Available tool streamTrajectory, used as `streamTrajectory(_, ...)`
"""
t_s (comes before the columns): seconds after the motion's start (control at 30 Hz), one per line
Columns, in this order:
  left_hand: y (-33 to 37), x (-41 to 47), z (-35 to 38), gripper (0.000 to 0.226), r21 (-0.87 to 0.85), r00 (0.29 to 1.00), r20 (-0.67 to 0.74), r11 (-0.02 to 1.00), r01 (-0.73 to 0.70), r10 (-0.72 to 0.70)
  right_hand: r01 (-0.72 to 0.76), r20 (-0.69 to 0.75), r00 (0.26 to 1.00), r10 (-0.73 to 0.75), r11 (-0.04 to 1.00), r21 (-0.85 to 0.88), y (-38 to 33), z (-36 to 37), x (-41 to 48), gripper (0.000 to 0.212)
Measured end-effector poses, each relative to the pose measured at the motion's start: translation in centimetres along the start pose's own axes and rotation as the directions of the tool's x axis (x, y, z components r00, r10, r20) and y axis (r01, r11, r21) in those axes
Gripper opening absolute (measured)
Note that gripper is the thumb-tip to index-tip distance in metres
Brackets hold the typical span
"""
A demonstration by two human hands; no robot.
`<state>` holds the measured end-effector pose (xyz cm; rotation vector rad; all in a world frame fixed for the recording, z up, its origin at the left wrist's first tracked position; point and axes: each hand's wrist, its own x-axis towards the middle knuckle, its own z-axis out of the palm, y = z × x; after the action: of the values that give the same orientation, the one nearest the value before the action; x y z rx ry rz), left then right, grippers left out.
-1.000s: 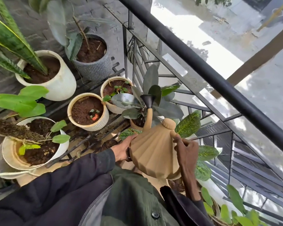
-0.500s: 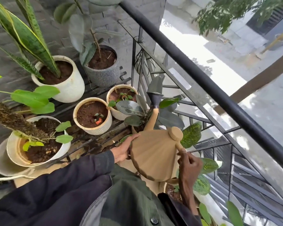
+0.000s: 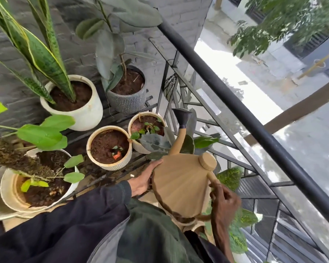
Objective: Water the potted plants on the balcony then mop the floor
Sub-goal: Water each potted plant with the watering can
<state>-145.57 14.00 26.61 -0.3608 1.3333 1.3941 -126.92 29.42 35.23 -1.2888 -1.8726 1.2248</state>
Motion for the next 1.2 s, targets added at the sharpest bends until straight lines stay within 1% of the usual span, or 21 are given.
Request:
streamTrajectory(0.1, 1.1, 1.0, -1.5, 0.056, -0.002, 0.999, 0.027, 1.0, 0.029, -0.028, 0.069, 0.055, 0.996, -0.066, 0.997, -0.039, -2.0, 2.3, 1.6, 0.043)
streamTrajectory(0.17, 1.9, 1.3, -2.6, 0.061, 0.008, 0.998, 0.022, 0.999, 0.052, -0.053, 0.108, 0.101, 0.99, -0.098, 0.989, -0.099, -3.9, 4.0, 2.4, 0.04)
streamTrajectory(0.23, 2.7, 1.5, -3.7, 0.072, 0.007, 0.997, -0.001, 0.997, 0.071, -0.071, 0.106, 0.15, 0.985, -0.084, 0.984, -0.146, -5.6, 5.7, 3.5, 0.039)
streamTrajectory(0.27, 3.0, 1.5, -4.1, 0.077, 0.006, 0.997, -0.012, 0.997, 0.079, -0.078, 0.105, 0.183, 0.98, -0.075, 0.981, -0.164, -6.3, 6.4, 4.0, 0.042)
streamTrajectory(0.33, 3.6, 1.4, -5.0, 0.08, -0.015, 0.994, -0.027, 0.995, 0.102, -0.102, 0.126, 0.259, 0.963, -0.07, 0.97, -0.206, -7.5, 8.1, 5.1, 0.055)
streamTrajectory(0.4, 4.1, 1.3, -5.7, 0.08, -0.06, 0.991, -0.03, 0.99, 0.131, -0.133, 0.147, 0.326, 0.943, -0.063, 0.959, -0.241, -9.0, 9.7, 6.0, 0.068)
streamTrajectory(0.43, 4.3, 1.2, -5.9, 0.078, -0.084, 0.989, -0.033, 0.986, 0.143, -0.146, 0.159, 0.357, 0.932, -0.058, 0.953, -0.26, -9.6, 10.3, 6.4, 0.07)
streamTrajectory(0.57, 5.0, 1.3, -6.7, 0.073, -0.208, 0.982, -0.007, 0.96, 0.185, -0.191, 0.197, 0.467, 0.884, -0.019, 0.922, -0.335, -11.5, 13.0, 7.8, 0.071)
streamTrajectory(0.73, 5.4, 1.8, -6.9, 0.068, -0.339, 0.968, 0.023, 0.909, 0.241, -0.248, 0.24, 0.545, 0.838, 0.012, 0.889, -0.389, -13.4, 15.2, 9.2, 0.066)
streamTrajectory(0.87, 6.0, 2.5, -6.6, 0.069, -0.358, 0.961, 0.007, 0.896, 0.261, -0.277, 0.275, 0.584, 0.812, 0.014, 0.872, -0.404, -14.4, 16.1, 10.6, 0.064)
streamTrajectory(1.0, 6.6, 2.9, -5.7, 0.072, -0.411, 0.955, 0.025, 0.867, 0.281, -0.297, 0.31, 0.606, 0.796, 0.009, 0.853, -0.42, -15.3, 16.4, 12.2, 0.063)
streamTrajectory(1.1, 7.2, 2.7, -5.0, 0.073, -0.419, 0.952, -0.012, 0.866, 0.272, -0.305, 0.333, 0.634, 0.773, -0.001, 0.852, -0.404, -15.9, 16.6, 13.2, 0.064)
streamTrajectory(1.2, 7.8, 2.1, -4.6, 0.069, -0.412, 0.953, -0.035, 0.873, 0.261, -0.301, 0.349, 0.655, 0.756, -0.01, 0.852, -0.389, -16.4, 16.7, 13.9, 0.065)
